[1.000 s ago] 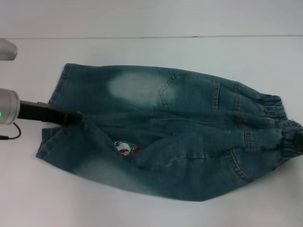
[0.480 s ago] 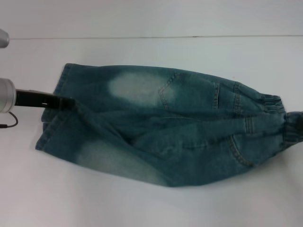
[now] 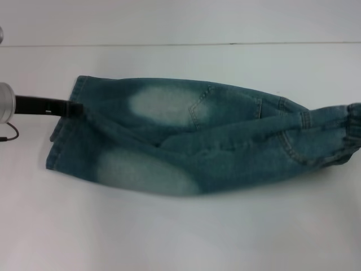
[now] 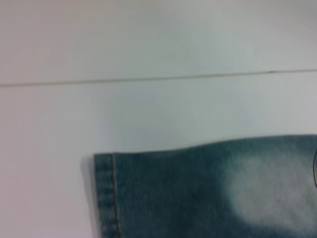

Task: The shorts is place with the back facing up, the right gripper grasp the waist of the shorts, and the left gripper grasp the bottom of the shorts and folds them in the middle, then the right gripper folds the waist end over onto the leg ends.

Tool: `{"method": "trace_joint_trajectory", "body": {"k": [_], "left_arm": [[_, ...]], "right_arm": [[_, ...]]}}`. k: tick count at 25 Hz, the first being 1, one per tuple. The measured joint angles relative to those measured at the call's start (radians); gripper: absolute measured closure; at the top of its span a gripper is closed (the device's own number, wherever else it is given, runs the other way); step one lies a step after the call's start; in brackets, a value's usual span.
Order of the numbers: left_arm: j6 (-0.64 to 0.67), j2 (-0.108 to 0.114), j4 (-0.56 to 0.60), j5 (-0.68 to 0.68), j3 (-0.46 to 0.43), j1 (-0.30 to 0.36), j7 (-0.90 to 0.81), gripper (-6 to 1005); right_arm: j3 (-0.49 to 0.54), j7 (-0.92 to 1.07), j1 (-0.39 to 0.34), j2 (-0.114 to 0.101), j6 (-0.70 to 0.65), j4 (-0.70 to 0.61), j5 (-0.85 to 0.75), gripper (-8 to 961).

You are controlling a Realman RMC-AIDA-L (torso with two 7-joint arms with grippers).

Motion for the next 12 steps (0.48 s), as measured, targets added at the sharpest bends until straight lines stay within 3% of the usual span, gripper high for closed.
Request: {"method": "trace_joint_trajectory", "body": {"k": [8,12], "left_arm": [[-0.011,0.000,0.030,-0.020,-0.009,-0.007,-0.018,959],[-0.020,0.004,0.046,-0.045,-0.009,-0.008,-0.024,959]], "right_arm": [[-0.002,0.035,0.037,-0.034,0.025,-0.005,0.000,908],[-0.009,0.057,0.049,-0.039,0.054,-0.022,-0.005,908]]}}
